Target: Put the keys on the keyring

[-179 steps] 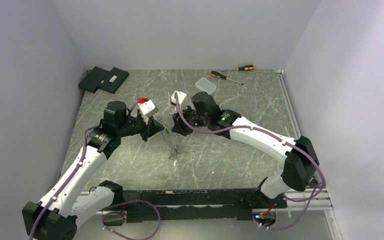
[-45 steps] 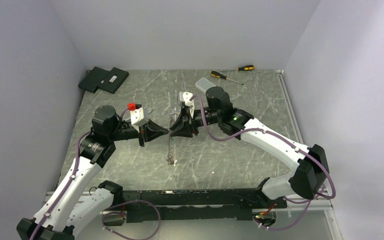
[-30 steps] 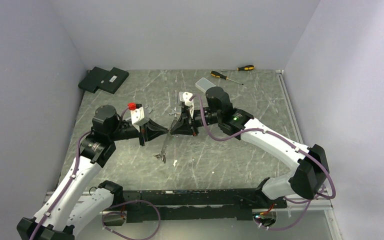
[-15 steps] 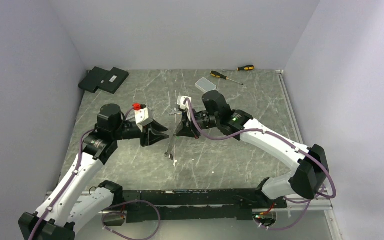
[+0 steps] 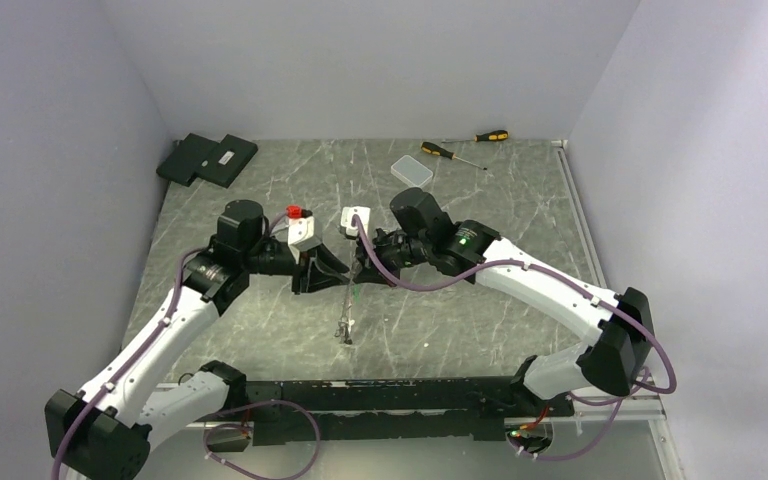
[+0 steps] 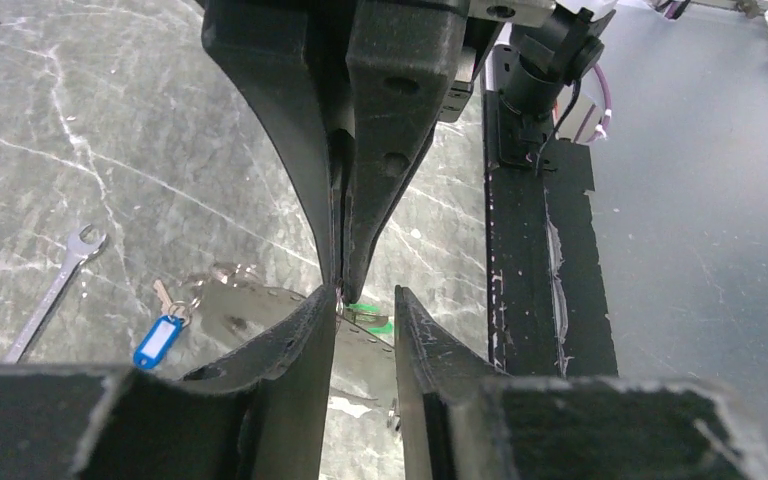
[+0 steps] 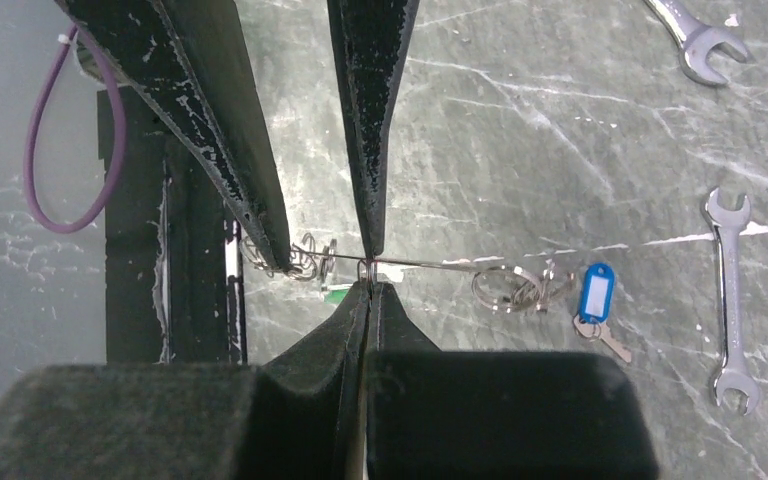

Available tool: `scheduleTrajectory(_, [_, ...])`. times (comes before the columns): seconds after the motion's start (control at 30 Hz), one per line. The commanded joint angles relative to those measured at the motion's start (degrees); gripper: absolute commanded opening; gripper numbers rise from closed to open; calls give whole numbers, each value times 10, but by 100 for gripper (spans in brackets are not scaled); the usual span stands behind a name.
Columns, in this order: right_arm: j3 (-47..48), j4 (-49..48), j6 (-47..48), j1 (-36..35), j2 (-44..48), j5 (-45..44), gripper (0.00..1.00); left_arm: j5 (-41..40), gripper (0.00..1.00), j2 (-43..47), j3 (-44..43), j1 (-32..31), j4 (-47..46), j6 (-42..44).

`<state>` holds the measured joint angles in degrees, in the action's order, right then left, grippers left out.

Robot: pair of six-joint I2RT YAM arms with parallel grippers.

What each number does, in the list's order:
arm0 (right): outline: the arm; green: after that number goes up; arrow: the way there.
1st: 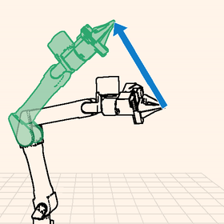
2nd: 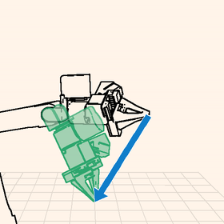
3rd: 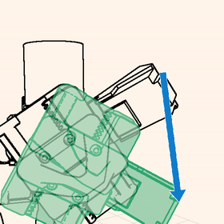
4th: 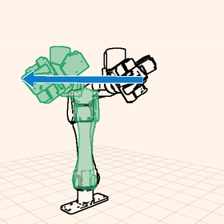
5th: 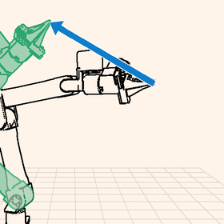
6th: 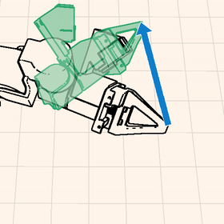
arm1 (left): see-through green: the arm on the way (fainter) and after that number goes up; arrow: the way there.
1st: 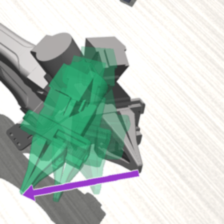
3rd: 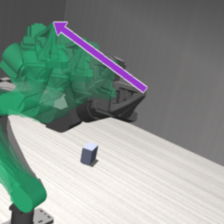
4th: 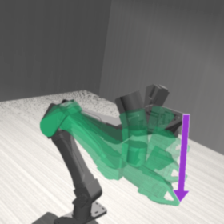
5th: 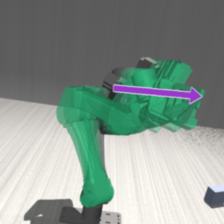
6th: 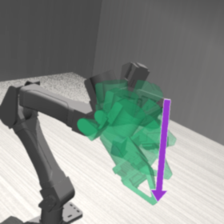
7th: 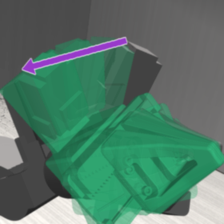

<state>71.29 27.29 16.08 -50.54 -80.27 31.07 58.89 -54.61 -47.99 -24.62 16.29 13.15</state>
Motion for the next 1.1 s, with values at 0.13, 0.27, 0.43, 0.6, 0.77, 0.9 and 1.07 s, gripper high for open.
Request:
scheduleTrajectory(0.13, [34,-11,20,-7,9,-6,0,18,27,-15,-31,-20,15,32])
scheduleTrajectory(0.27, [32,-15,19,-7,16,-3,0,4,28,-18,-28,-24,17,33])
scheduleTrajectory(0.43, [28,-20,19,-8,24,-1,0,-7,29,-19,-26,-26,17,34])
scheduleTrajectory(0.6, [27,-22,18,-8,28,4,0,-7,23,-23,-26,-29,18,35])
scheduleTrajectory(0.77, [24,-27,15,-9,36,12,0,-13,16,-26,-25,-32,19,36])
scheduleTrajectory(0.9, [22,-29,14,-9,40,17,0,-16,5,-23,-23,-33,15,37])
scheduleTrajectory(1.07, [19,-32,12,-9,42,21,0,-13,0,-19,-23,-33,15,40])
